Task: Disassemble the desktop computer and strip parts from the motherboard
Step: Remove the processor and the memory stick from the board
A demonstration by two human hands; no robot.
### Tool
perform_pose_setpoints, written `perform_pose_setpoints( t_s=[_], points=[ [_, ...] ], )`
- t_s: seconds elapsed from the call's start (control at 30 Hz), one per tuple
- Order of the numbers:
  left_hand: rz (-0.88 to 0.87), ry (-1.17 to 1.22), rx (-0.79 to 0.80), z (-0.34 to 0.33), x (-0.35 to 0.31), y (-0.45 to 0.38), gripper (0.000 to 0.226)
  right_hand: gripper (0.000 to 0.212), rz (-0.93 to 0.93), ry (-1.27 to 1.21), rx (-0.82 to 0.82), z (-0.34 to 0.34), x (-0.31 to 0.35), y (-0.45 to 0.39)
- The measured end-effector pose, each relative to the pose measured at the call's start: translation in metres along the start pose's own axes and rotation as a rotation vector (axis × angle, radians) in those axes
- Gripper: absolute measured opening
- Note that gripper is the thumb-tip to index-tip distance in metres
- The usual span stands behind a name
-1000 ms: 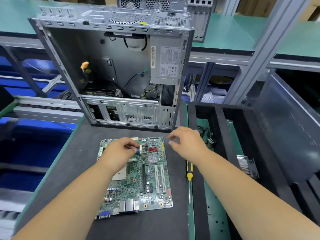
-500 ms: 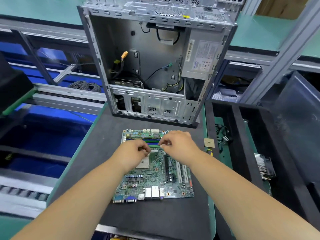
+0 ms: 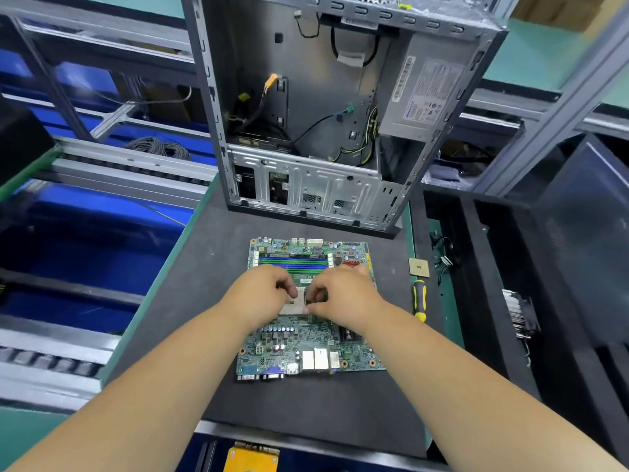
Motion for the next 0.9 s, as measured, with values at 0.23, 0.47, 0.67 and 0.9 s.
perform_pose_setpoints(
  t_s=[0.23, 0.47, 0.67, 0.9],
  points=[
    [-0.048, -0.004, -0.048, 0.003, 0.003, 0.002, 0.029, 0.032, -0.013, 0.095, 0.008, -0.011, 0.002, -0.002],
    [-0.043, 0.057, -0.104, 0.006, 0.009, -0.003, 0.026, 0.034, 0.017, 0.078, 0.021, -0.013, 0.001, -0.007],
    [0.005, 0.187, -0.212, 0.023, 0.021, -0.014, 0.016, 0.018, -0.203, -0.292, -0.208, 0.013, -0.034, -0.008],
    [0.172, 0.203, -0.364, 0.044, 0.043, -0.029, 0.006, 0.016, -0.487, -0.5, -0.251, 0.017, -0.067, -0.021]
  ],
)
Point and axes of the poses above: each hand's wrist, its own y-axis away from the middle knuckle, its own z-axis out of the back of the hand, x = y × z, the point moved 6 cm from there along -y, towards the middle knuckle, and after that the axes turned 5 degrees about z, right-handed, at the moved point
